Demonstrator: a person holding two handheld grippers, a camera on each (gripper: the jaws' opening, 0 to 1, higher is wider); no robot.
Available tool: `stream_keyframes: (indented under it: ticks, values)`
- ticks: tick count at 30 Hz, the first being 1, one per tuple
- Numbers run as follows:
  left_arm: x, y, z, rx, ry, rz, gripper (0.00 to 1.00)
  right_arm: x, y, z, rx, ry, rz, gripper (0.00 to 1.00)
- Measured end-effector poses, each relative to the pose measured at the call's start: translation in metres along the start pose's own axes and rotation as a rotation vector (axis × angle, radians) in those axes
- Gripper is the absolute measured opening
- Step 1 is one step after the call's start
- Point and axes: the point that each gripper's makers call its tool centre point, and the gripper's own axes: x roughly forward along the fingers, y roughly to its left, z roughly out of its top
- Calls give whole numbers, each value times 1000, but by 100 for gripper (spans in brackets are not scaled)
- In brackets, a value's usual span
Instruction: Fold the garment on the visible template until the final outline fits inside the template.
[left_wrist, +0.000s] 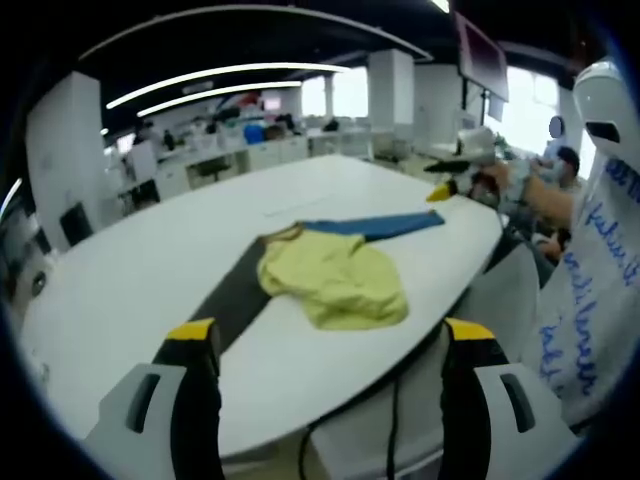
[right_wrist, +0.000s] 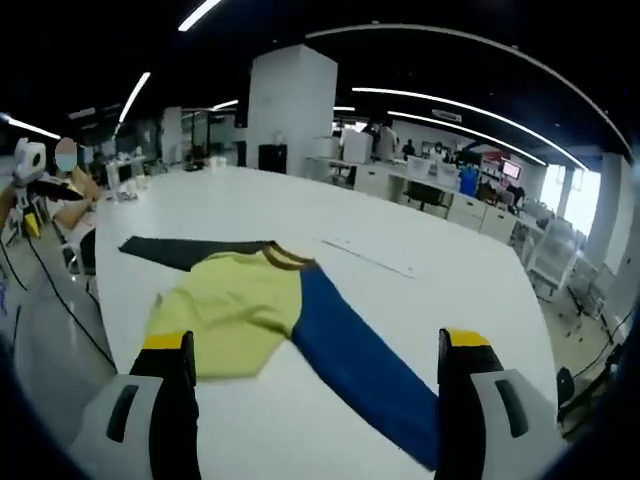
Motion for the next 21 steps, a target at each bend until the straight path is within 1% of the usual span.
stream_keyframes:
  ticks: [5, 6, 14, 20, 21]
  values:
    - [-1, 0, -3, -6, 1, -2, 87, -2, 13, 8, -20, -10, 22, 100]
    - [-2, 0, -3, -5, 0, -3, 87, -2, 16, 10, -35, -8, 28, 100]
    - [-4, 2, -3, -2, -2, -2, 87, -7, 30, 22, -66, -20, 41, 100]
    - [-3, 3, 0, 6, -8, -8, 87, -12, 43, 31, -98, -22, 61, 100]
    - [-3, 3, 1, 9, -10, -10, 87, -13, 45, 33, -101, -30, 61, 100]
